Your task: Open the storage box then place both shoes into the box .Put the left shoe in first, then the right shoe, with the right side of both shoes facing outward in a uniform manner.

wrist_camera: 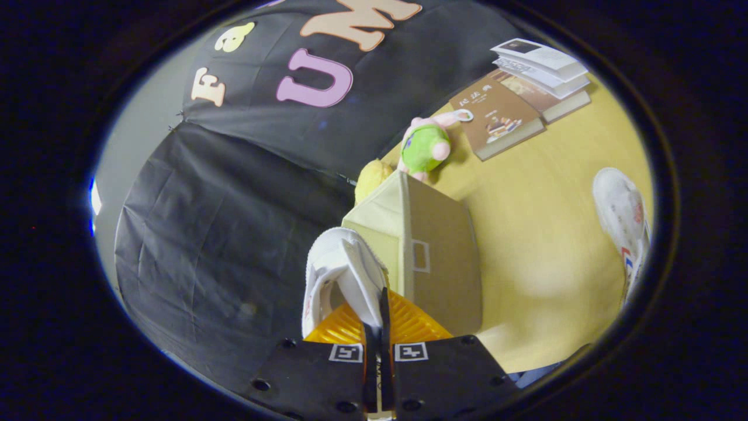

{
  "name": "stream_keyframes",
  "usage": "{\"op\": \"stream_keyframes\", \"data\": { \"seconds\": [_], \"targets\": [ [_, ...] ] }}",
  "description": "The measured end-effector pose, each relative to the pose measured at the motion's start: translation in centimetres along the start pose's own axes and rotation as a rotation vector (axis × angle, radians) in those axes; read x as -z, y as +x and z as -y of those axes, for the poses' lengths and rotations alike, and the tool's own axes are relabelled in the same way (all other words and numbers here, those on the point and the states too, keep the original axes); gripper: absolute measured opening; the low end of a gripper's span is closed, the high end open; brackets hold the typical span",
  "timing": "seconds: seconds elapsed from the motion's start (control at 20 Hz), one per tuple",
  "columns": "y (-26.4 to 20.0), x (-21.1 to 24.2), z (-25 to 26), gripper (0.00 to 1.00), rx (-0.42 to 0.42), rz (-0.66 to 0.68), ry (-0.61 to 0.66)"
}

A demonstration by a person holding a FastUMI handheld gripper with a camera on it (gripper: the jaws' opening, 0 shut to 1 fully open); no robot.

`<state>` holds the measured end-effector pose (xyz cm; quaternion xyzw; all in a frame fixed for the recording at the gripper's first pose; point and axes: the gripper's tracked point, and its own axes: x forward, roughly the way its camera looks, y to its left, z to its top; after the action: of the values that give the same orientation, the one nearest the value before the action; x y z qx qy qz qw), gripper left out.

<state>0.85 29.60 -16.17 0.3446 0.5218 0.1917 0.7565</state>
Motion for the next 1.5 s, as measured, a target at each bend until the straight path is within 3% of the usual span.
{"op": "stream_keyframes", "data": {
  "seconds": [0.3,0.6,1.1,1.3,1.5],
  "targets": [
    [7.7,-0.6,-3.1,0.06,0.117,-0.033,0.077],
    [12.5,1.1,-0.4,0.06,0.323,-0.050,0.088],
    [12.1,1.5,0.0,0.06,0.383,0.055,0.161],
    [11.3,1.4,2.1,0.06,0.461,0.148,0.213],
    [13.3,2.8,2.6,0.06,0.476,0.105,0.227]
  ]
}}
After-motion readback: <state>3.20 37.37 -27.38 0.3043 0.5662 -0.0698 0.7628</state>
